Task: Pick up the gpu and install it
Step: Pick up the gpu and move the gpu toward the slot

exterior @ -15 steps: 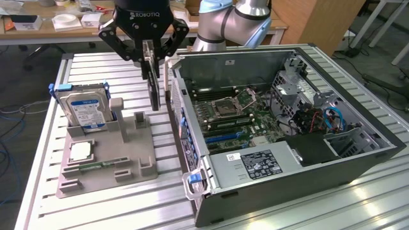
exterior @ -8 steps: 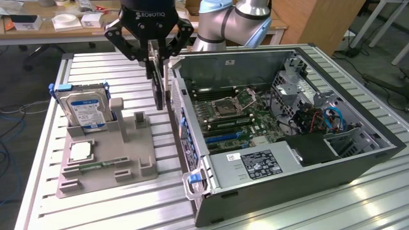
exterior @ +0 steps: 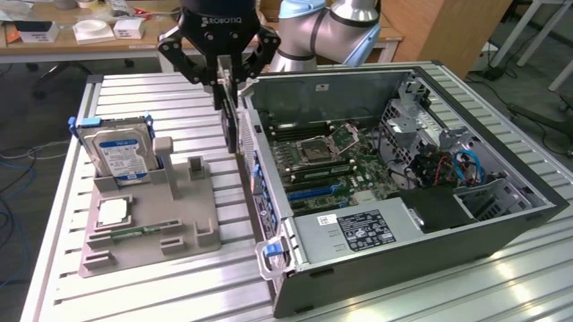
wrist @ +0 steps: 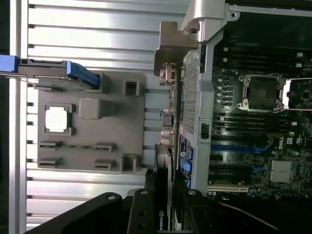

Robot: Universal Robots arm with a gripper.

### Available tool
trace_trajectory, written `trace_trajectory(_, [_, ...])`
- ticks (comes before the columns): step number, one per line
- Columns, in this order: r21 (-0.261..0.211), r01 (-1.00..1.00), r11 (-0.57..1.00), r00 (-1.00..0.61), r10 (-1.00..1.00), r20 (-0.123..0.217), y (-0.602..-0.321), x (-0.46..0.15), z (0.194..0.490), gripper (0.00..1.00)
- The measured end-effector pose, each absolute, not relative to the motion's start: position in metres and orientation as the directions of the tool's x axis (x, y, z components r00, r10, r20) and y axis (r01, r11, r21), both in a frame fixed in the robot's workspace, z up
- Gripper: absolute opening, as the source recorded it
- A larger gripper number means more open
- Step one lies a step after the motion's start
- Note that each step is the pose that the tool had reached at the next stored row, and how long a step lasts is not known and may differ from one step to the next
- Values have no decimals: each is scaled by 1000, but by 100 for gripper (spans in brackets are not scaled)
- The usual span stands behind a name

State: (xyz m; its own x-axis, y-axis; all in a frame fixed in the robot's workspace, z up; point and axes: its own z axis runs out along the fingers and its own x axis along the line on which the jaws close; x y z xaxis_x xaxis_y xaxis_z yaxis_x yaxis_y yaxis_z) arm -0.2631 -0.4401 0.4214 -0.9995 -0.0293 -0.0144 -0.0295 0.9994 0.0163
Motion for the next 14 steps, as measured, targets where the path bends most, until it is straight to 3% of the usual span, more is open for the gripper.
trace_trajectory(14, [16,-30,999,-999,-29,-13,-440,-249,421,26])
